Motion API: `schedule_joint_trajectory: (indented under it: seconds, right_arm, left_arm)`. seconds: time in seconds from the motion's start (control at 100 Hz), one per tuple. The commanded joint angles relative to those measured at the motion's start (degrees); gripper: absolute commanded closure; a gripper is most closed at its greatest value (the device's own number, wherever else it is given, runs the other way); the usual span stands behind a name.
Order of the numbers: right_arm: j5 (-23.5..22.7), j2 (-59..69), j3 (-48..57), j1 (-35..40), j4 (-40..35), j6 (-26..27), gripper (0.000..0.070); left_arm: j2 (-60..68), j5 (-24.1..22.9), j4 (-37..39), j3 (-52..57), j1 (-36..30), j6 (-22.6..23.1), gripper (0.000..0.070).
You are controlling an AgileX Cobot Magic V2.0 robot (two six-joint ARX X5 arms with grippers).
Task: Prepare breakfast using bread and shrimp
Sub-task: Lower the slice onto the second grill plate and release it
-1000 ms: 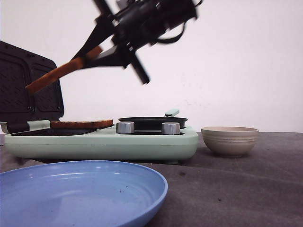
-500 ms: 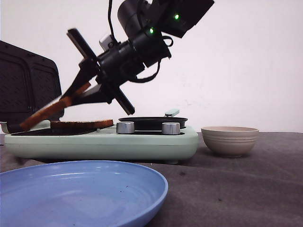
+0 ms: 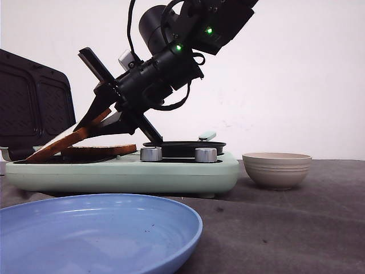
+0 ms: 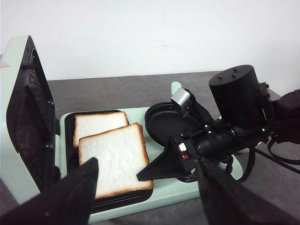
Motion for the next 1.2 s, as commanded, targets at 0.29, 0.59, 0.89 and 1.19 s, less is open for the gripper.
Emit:
schedule_joint_trajectory:
  seconds: [0.29,0.59,0.89,1.19]
  right_arm:
    - [0.7,1.6,1.4,1.0,0.6,-2.3,0.0355]
    - [1.1,1.6,2.1,1.0,-2.2,-3.8,0.0210]
    - [5.6,1.6,5.7,1.7,-9.4,-9.2,0.0192]
    - [8.6,1.6,8.8,2.8,-14.6,-12.9,0.0191]
  left_arm:
    - [0.1,-0.2,0.6,0.3,0.0,-0.7,0.0352]
    - [0.1,-0.2,0.6,0.3,0.0,-0.7,0.0352]
    - [0.1,-0.2,0.6,0.3,0.0,-0.7,0.0352]
    - [0.1,-0.2,0.6,0.3,0.0,-0.7,0.0352]
